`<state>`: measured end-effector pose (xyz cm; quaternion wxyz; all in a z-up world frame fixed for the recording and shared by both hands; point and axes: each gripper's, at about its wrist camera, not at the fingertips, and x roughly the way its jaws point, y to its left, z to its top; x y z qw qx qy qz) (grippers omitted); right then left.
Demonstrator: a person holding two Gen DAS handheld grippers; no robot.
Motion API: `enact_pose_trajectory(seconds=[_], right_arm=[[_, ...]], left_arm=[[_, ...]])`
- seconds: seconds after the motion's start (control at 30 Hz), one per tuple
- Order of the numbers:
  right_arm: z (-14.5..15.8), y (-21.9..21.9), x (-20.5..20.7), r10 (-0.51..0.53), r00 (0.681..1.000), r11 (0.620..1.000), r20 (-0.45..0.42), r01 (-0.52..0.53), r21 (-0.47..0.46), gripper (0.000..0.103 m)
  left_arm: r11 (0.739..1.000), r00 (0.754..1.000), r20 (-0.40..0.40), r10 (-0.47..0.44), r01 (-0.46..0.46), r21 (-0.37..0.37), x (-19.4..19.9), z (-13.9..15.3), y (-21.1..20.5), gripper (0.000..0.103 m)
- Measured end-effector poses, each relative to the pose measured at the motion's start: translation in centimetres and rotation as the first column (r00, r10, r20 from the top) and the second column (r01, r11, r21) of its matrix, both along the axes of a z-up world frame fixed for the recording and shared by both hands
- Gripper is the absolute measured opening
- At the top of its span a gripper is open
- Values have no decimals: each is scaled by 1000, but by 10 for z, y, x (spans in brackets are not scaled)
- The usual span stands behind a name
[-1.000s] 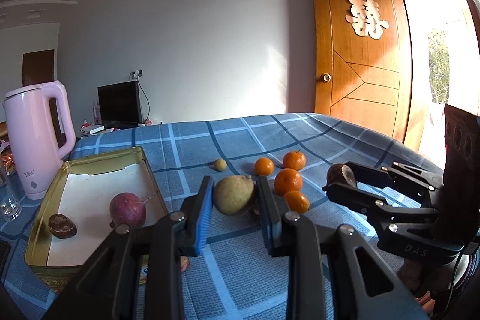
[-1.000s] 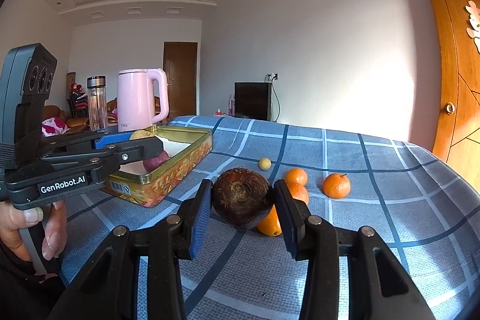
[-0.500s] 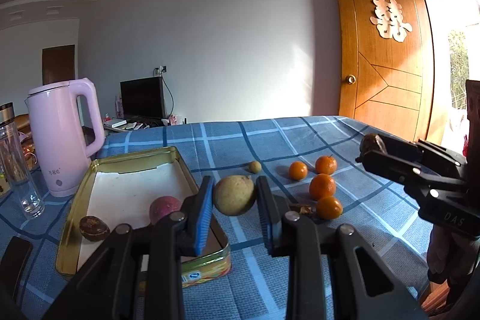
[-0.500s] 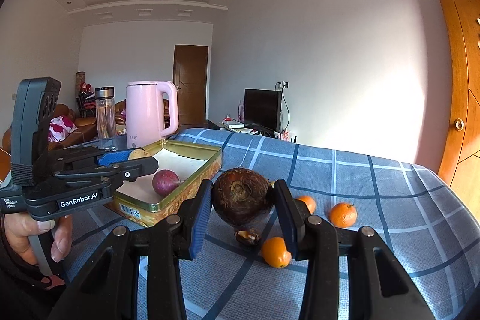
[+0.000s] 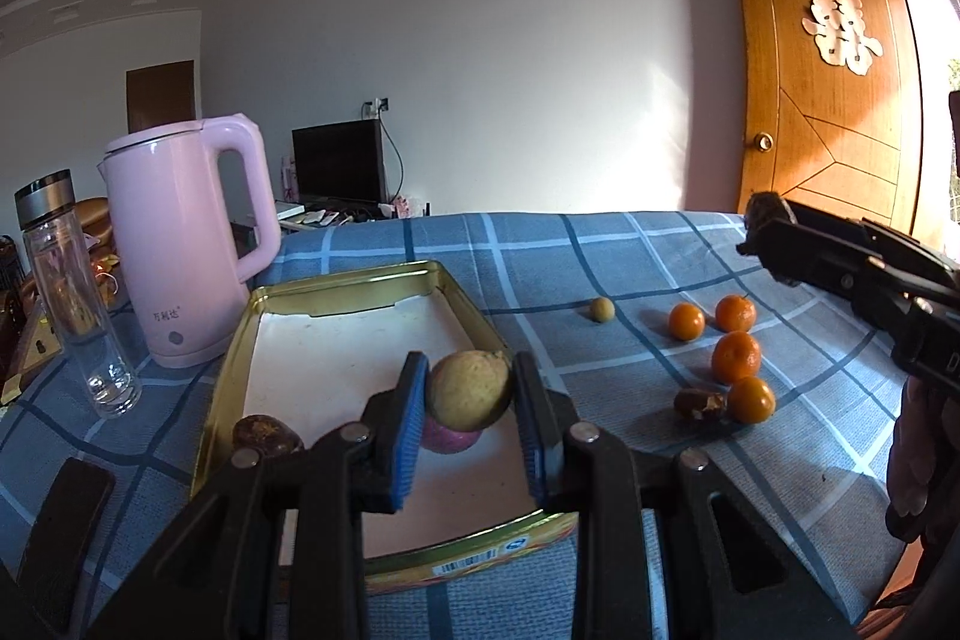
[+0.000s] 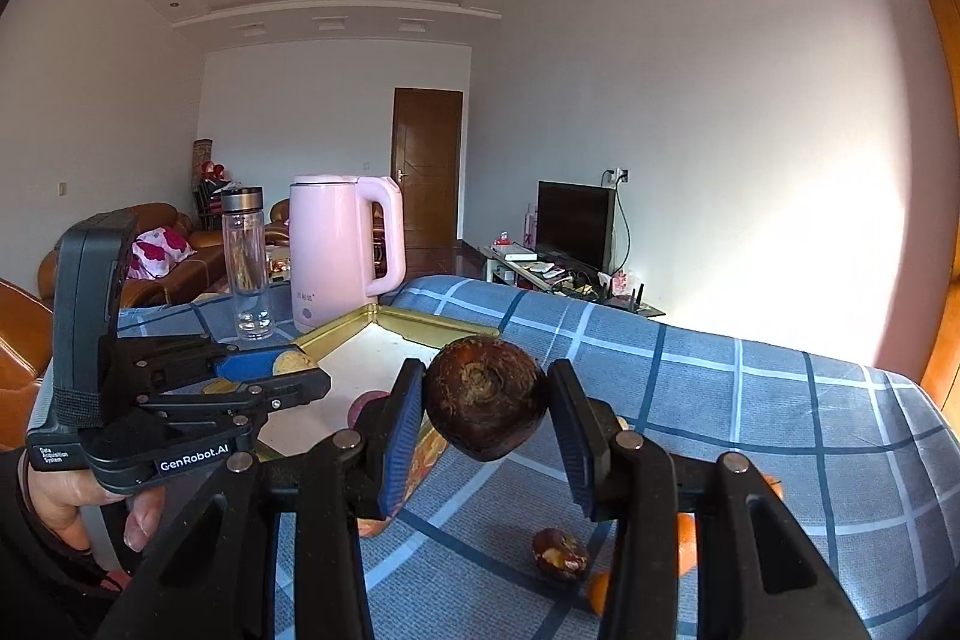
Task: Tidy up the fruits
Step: 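Open the left gripper to release the pear while the right releases the mangosteen into the tray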
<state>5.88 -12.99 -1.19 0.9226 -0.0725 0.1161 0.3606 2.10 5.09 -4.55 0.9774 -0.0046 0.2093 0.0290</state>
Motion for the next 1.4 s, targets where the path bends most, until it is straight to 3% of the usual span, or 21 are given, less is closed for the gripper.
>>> enact_pose_trajectory(seconds=[0.57,1.4], right_arm=[[-17,94,17,146,988,985,-58,-150,-86,44],[-63,124,40,150,946,964,-286,-204,-168,44]], left_arm=[[988,982,-102,156,-155,22,15,-16,61,30],[991,967,-218,135,-129,39,31,-37,69,30]])
